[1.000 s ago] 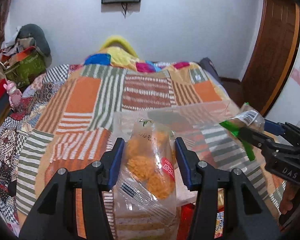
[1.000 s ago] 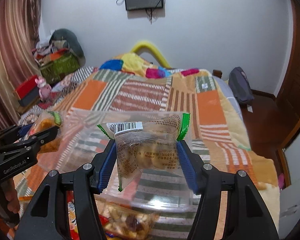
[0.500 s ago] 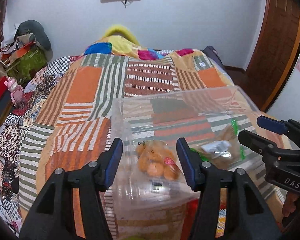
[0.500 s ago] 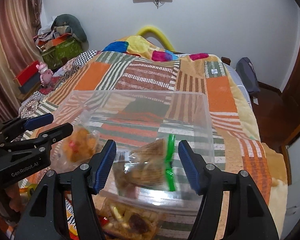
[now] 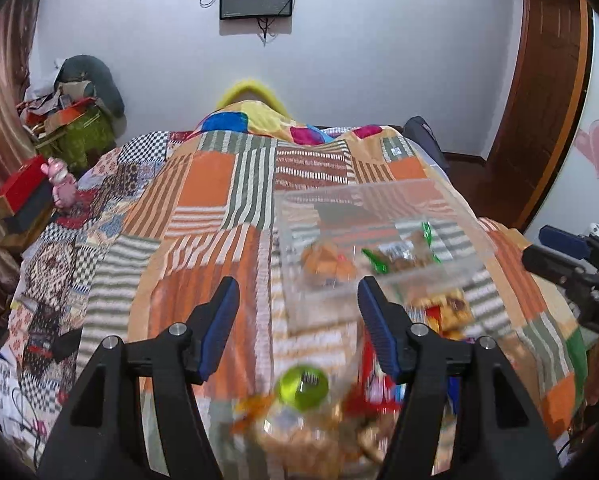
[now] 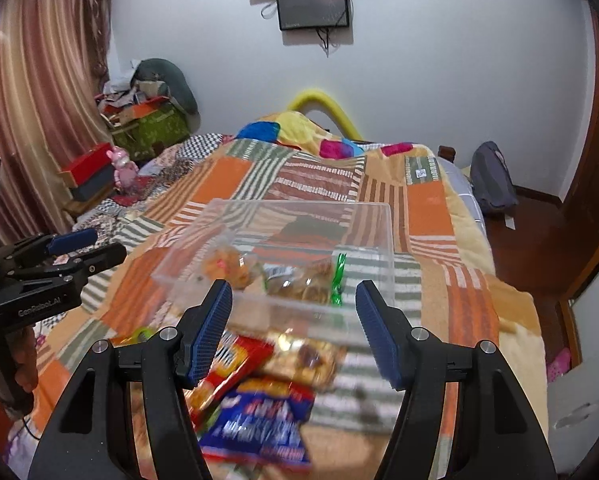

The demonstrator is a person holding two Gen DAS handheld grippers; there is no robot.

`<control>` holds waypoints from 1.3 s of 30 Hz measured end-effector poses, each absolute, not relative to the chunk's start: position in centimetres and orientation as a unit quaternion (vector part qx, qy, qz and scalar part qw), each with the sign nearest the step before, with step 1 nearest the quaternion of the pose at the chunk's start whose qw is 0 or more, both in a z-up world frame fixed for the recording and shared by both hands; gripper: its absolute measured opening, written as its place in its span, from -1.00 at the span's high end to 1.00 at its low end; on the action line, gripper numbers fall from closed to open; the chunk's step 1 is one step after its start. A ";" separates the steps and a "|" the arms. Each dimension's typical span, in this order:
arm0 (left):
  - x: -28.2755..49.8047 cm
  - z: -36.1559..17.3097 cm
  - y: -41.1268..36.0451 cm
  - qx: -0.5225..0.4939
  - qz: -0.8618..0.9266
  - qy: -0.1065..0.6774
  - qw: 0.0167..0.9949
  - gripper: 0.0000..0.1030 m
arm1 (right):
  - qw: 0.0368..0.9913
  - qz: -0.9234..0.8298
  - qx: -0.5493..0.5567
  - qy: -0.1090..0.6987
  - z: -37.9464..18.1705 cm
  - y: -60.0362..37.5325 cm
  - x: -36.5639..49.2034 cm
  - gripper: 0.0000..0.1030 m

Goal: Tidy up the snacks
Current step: 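Grasp the wafer pack with left tool while right grasps biscuit block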

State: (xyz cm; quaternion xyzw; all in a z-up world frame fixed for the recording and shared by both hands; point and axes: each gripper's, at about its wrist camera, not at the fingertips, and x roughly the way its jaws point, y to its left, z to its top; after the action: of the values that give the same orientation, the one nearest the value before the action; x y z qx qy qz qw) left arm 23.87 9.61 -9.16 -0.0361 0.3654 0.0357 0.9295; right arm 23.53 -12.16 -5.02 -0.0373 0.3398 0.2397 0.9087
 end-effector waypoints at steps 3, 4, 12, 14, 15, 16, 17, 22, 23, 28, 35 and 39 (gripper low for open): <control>20.9 -9.7 9.6 -0.041 0.040 0.372 0.926 -0.20 | 0.908 0.247 -0.033 0.338 -4.8 -12.6 21.3 -0.18; 20.0 -10.0 9.5 -0.043 0.040 0.377 0.925 -0.20 | 0.908 0.247 -0.033 0.336 -4.8 -12.7 20.6 -0.18; 13.9 -13.9 8.7 -0.058 0.035 0.417 0.906 -0.21 | 0.907 0.255 -0.036 0.333 -5.3 -12.6 16.6 -0.19; 13.2 -15.1 8.4 -0.066 0.031 0.430 0.900 -0.21 | 0.904 0.261 -0.034 0.337 -5.8 -12.7 15.9 -0.19; 12.9 -15.9 8.3 -0.072 0.029 0.438 0.896 -0.21 | 0.902 0.264 -0.033 0.340 -6.1 -12.5 15.7 -0.18; 12.6 -16.5 8.1 -0.075 0.027 0.444 0.892 -0.21 | 0.901 0.265 -0.034 0.342 -6.4 -12.3 15.5 -0.18; 12.3 -17.3 7.9 -0.082 0.020 0.455 0.886 -0.21 | 0.900 0.266 -0.035 0.344 -6.5 -12.2 15.3 -0.18; 11.4 -20.0 7.1 -0.097 -0.001 0.483 0.870 -0.21 | 0.889 0.276 -0.041 0.363 -8.4 -10.8 15.0 -0.18; 11.3 -20.4 7.0 -0.099 -0.004 0.486 0.868 -0.21 | 0.887 0.278 -0.041 0.367 -8.8 -10.5 14.9 -0.18; 10.7 -22.3 7.6 -0.111 -0.013 0.496 0.861 -0.21 | 0.874 0.292 -0.037 0.387 -10.5 -9.3 14.7 -0.18; 9.8 -23.9 9.6 -0.125 -0.018 0.500 0.857 0.10 | 0.858 0.309 -0.051 0.407 -12.1 -6.6 14.7 -0.18; 9.5 -23.8 10.3 -0.126 -0.008 0.491 0.862 0.11 | 0.849 0.314 -0.061 0.421 -13.2 -5.2 15.2 -0.18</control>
State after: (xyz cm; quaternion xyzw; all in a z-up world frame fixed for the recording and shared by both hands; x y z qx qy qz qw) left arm 9.49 10.32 -23.85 -0.1264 0.4908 -0.0077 0.8620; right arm 15.23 -5.19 -13.21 -0.0611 0.4210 0.3137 0.8489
